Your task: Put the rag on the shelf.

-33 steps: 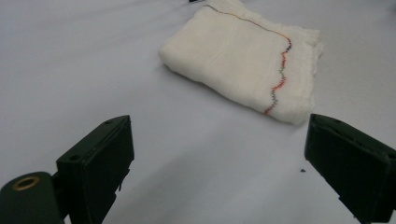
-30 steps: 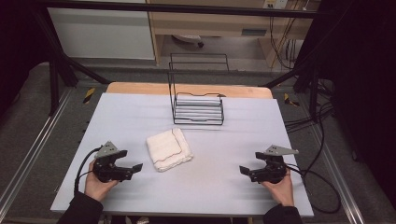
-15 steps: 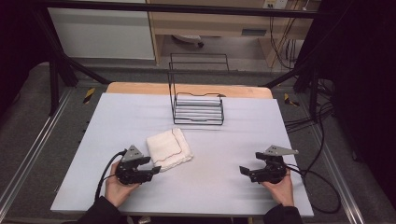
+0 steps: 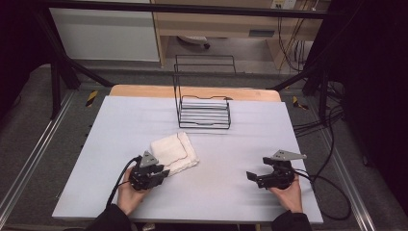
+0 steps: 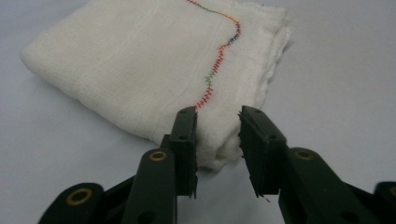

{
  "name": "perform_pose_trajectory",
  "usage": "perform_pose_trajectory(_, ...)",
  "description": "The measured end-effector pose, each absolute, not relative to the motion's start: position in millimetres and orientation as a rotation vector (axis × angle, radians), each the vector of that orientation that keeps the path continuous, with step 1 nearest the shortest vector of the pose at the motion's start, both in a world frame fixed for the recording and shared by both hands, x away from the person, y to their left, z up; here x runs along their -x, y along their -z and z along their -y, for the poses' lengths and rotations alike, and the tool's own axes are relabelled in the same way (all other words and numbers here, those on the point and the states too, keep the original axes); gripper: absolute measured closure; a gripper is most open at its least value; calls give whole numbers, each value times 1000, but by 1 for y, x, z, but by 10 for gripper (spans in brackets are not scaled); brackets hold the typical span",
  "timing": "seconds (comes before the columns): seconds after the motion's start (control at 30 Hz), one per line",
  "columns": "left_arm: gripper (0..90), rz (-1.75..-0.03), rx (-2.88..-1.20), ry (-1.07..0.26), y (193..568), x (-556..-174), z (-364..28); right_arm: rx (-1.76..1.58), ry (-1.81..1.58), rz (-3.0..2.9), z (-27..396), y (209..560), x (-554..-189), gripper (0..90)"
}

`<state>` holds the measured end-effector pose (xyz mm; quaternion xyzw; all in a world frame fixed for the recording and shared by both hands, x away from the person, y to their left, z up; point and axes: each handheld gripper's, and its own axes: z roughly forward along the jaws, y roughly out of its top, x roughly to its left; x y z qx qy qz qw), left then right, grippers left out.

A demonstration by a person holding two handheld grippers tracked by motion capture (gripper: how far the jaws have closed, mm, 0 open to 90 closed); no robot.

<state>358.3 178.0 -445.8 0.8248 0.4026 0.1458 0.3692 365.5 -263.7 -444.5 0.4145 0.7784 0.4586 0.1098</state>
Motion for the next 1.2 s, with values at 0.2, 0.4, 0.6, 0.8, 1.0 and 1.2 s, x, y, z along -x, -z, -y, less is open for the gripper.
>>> perform_pose_trajectory(0.2,764,-1046,-2129,-385,446,-359,-177,-1223,-1348,-2286,264,444,-366,14)
perform_pose_trajectory(0.4,827,-1040,-2138,-378,445,-360,-179,-1223,-1345,-2289,263,444,-366,15)
perform_pose_trajectory(0.6,839,-1016,-2156,-370,439,-359,-185,-1223,-1350,-2288,264,444,-366,16)
perform_pose_trajectory(0.8,842,-1007,-2160,-374,433,-355,-198,-1225,-1351,-2287,264,444,-365,17)
perform_pose_trajectory(1.0,842,-1006,-2181,-365,433,-348,-216,-1219,-1351,-2291,264,444,-365,17)
perform_pose_trajectory(1.2,839,-988,-2216,-362,437,-339,-230,-1217,-1354,-2290,264,444,-365,17)
